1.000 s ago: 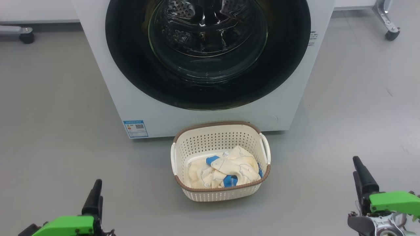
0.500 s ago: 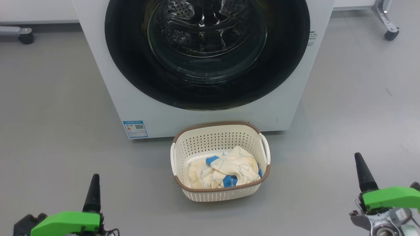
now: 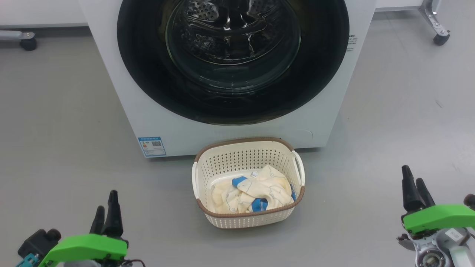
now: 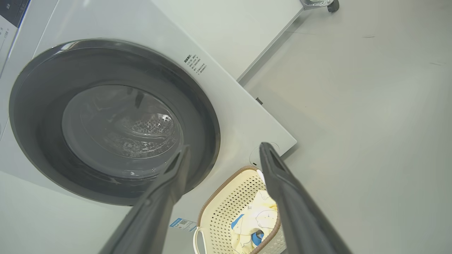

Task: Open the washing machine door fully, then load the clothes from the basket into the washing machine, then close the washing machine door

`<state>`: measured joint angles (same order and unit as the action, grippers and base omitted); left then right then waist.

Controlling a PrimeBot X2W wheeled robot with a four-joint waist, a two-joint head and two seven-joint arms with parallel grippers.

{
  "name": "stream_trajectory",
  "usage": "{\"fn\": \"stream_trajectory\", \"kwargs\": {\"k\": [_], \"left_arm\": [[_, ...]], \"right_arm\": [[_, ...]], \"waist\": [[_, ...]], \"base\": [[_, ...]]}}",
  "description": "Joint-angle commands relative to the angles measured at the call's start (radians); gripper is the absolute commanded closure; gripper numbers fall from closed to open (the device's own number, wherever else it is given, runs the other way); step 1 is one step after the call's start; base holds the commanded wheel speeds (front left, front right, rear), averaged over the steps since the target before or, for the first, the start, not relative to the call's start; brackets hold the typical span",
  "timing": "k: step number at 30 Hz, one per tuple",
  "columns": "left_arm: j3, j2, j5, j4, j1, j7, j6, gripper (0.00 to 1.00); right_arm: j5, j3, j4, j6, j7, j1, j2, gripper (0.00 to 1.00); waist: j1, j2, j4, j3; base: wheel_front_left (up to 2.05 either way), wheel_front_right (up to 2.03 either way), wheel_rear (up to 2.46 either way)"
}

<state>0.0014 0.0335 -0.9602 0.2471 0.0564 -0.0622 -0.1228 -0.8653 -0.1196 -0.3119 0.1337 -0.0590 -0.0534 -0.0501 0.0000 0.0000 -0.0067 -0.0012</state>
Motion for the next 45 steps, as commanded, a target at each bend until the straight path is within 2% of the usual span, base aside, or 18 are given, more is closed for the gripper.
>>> {"fn": "stream_trajectory", "kwargs": {"k": [1,15,45], "left_arm": [[0.012,0.013,0.052,-0.042,0.053,-0.013,-0.003,0.0],[-0.014,0.014,0.274,-0.042,0.058,-0.055,0.002,0.0],[-0.059,0.016,0.624,-0.004,0.08,-0.144,0.01,0.0]], "right_arm": [[0.05,0.012,0.04,-0.001,-0.018,-0.064,-0.024,0.0],[0.255,0.035,0.044,-0.002,-0.059,-0.077,-0.025,0.0],[0.649,0.103,0.063,-0.003,-0.128,-0.101,-0.024,0.0]], "waist": [[0.0,0.0,-0.001,0.0],[0.0,0.0,-0.002,0.0],[0.0,0.0,-0.005,-0.005]], "base": [[0.0,0.0,0.0],[0.0,0.0,0.0],[0.0,0.0,0.0]]}}
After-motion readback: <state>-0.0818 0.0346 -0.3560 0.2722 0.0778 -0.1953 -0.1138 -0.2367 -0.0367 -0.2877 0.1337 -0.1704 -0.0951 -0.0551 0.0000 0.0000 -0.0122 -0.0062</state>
